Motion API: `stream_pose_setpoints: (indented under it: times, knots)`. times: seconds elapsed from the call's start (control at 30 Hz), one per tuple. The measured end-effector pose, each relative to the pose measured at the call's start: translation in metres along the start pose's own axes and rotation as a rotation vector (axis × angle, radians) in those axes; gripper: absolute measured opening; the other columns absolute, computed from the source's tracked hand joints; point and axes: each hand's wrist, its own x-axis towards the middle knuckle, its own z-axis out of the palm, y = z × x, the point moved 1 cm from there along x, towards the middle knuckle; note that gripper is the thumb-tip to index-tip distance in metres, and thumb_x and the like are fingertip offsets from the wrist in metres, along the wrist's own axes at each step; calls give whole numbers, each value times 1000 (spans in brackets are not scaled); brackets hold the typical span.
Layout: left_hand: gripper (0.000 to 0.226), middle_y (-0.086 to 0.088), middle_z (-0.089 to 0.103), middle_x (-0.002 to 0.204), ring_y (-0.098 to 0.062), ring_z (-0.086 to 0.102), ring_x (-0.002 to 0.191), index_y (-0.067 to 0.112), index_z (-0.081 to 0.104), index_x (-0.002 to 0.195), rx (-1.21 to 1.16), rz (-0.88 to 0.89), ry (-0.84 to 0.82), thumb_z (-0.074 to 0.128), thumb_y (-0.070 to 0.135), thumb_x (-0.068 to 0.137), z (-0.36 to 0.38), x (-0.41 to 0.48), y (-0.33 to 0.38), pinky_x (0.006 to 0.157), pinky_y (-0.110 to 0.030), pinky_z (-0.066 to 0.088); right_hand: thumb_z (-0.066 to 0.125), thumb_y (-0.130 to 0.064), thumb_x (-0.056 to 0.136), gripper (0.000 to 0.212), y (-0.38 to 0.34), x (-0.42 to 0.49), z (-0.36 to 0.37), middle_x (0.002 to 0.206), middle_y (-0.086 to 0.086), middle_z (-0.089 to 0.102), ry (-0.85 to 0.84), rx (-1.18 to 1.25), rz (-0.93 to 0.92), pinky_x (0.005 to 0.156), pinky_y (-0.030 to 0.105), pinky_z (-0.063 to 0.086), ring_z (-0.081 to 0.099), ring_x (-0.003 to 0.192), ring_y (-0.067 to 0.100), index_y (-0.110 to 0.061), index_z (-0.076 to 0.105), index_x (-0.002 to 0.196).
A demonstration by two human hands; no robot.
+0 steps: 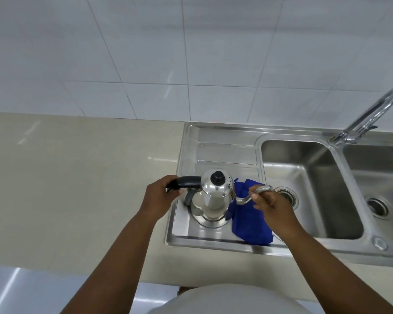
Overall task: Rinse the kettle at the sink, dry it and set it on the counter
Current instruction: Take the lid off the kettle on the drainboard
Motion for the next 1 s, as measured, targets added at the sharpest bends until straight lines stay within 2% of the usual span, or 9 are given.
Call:
stream_pose_setpoints:
  times: [0.1, 0.2, 0.3, 0.4, 0.5, 0.6, 0.77, 0.93, 1.0]
  knots:
    - [32, 7, 67, 100, -11, 60, 93, 24, 64, 113, 76, 10, -38, 72, 14, 83, 0, 1, 3, 91, -25, 48, 59, -33, 98, 16, 2, 0, 1, 107, -2, 73, 18, -64, -23, 96, 50, 57, 70, 102, 18, -30, 69, 111]
    - [52, 7, 60, 125, -14, 55, 117, 27, 55, 130, 127, 122, -83, 73, 20, 81, 1, 1, 17, 104, -31, 42, 58, -32, 98, 13, 1, -1, 3, 107, -3, 73, 32, -96, -48, 96, 49, 57, 69, 104, 19, -31, 67, 108]
    - [60, 10, 50, 139, -7, 47, 128, 30, 48, 137, 80, 309, -160, 72, 28, 82, 14, -1, 52, 107, -25, 36, 59, -31, 98, 16, 1, 0, 3, 108, -5, 72, 35, -106, -54, 97, 48, 56, 68, 106, 18, -30, 67, 111]
    - [51, 13, 54, 134, -3, 49, 121, 28, 53, 130, 176, 422, -138, 68, 44, 84, 34, -3, 82, 101, -24, 41, 59, -33, 97, 18, 3, 0, 3, 109, -6, 72, 34, -118, -52, 97, 49, 56, 68, 106, 18, -29, 67, 113]
    - [40, 5, 63, 125, -11, 57, 115, 20, 58, 123, 163, 422, -29, 63, 39, 89, 50, -2, 85, 98, -24, 44, 59, -33, 97, 18, 2, 0, 3, 111, -4, 72, 34, -131, -48, 98, 48, 56, 68, 106, 18, -29, 67, 113]
    - [42, -1, 63, 127, -17, 58, 117, 17, 55, 130, 184, 433, 37, 56, 38, 94, 60, -3, 79, 96, -20, 39, 59, -32, 98, 18, 2, -1, 4, 111, -4, 72, 38, -143, -49, 97, 48, 56, 68, 106, 18, -28, 67, 113]
    - [41, -7, 63, 126, -22, 60, 115, 12, 53, 132, 192, 472, 86, 53, 32, 97, 69, -5, 76, 97, -24, 41, 57, -31, 98, 17, -1, -4, 6, 109, -5, 71, 56, -179, -75, 97, 46, 57, 68, 103, 17, -27, 66, 113]
    - [43, -4, 60, 130, -13, 56, 119, 10, 53, 128, -15, 463, 93, 43, 37, 96, 68, -7, 76, 100, -5, 34, 55, -31, 100, 20, 0, -3, 7, 109, 0, 73, 61, -212, -75, 97, 40, 55, 68, 101, 16, -24, 66, 114]
    - [40, -2, 60, 132, -10, 55, 120, 10, 53, 127, -61, 446, 105, 44, 35, 97, 68, -8, 76, 101, -5, 35, 54, -30, 100, 21, 0, -3, 6, 111, 2, 73, 62, -241, -81, 96, 32, 52, 67, 101, 16, -22, 66, 116]
